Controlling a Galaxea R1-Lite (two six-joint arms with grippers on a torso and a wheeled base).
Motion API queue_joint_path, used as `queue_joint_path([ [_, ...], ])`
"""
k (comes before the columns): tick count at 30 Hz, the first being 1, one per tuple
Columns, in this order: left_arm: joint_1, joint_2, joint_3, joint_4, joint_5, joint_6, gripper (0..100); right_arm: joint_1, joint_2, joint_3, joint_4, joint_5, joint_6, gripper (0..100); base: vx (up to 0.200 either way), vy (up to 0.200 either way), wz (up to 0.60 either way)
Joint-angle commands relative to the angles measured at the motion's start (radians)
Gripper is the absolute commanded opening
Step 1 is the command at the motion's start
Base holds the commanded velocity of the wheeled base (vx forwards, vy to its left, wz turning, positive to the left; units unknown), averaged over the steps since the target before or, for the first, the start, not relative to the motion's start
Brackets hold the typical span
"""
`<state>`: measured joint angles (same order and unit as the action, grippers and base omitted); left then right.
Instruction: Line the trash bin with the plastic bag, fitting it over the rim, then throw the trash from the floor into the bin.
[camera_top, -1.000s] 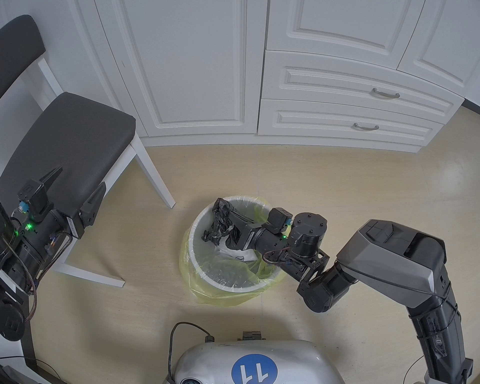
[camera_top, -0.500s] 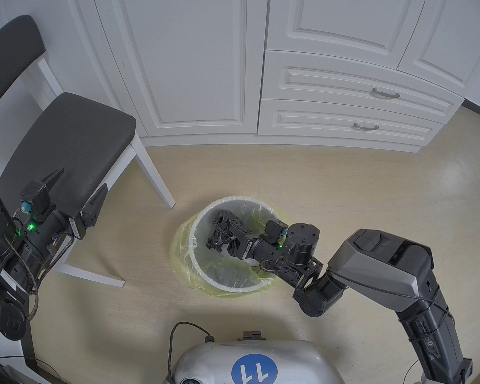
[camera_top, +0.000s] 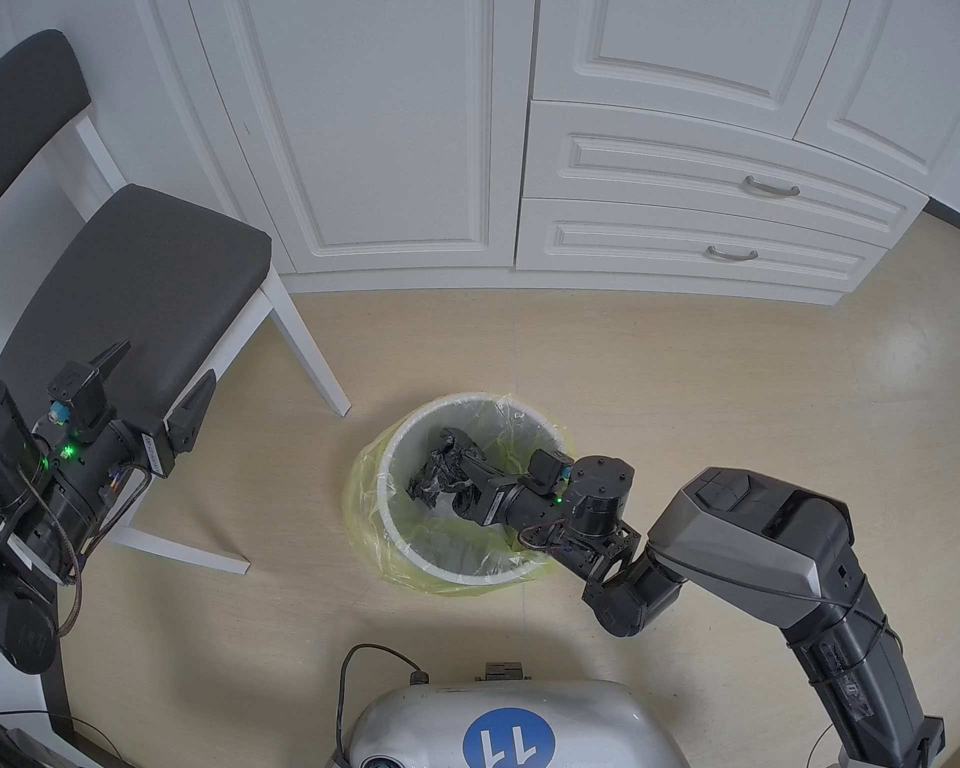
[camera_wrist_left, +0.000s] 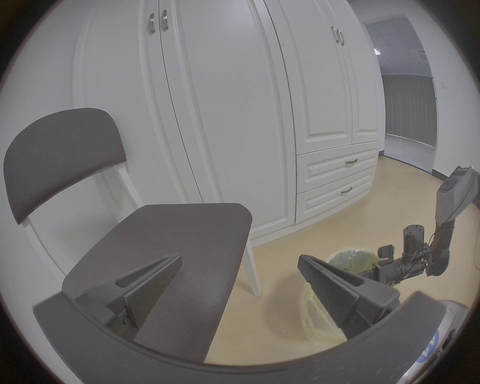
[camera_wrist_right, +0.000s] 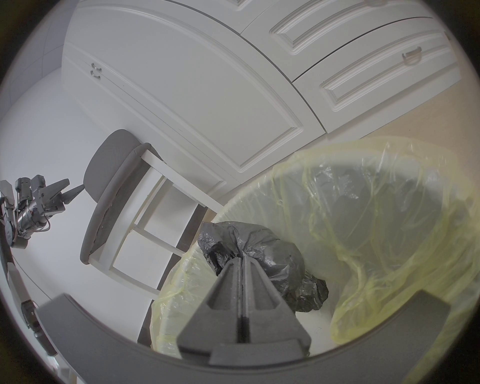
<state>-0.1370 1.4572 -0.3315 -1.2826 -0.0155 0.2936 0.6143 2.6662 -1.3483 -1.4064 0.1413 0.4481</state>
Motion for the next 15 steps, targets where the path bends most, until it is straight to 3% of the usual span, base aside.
queue_joint_path([
  [1,0.010,0.028,-0.006,-0.001,0.000,-0.001,100,0.001,0.012,-0.017,-0.003,-0.002,0.001,0,0.000,0.000,0.00],
  [7,0.010,0.028,-0.006,-0.001,0.000,-0.001,100,-0.002,-0.051,0.012,-0.014,-0.002,0.001,0,0.000,0.000,0.00],
  [8,0.010,0.026,-0.006,-0.001,0.000,-0.001,100,-0.002,-0.068,0.026,-0.017,-0.002,0.000,100,0.000,0.000,0.00],
  [15,0.010,0.026,0.000,-0.001,0.000,0.004,100,-0.034,-0.163,0.118,-0.086,0.034,0.000,100,0.000,0.000,0.00],
])
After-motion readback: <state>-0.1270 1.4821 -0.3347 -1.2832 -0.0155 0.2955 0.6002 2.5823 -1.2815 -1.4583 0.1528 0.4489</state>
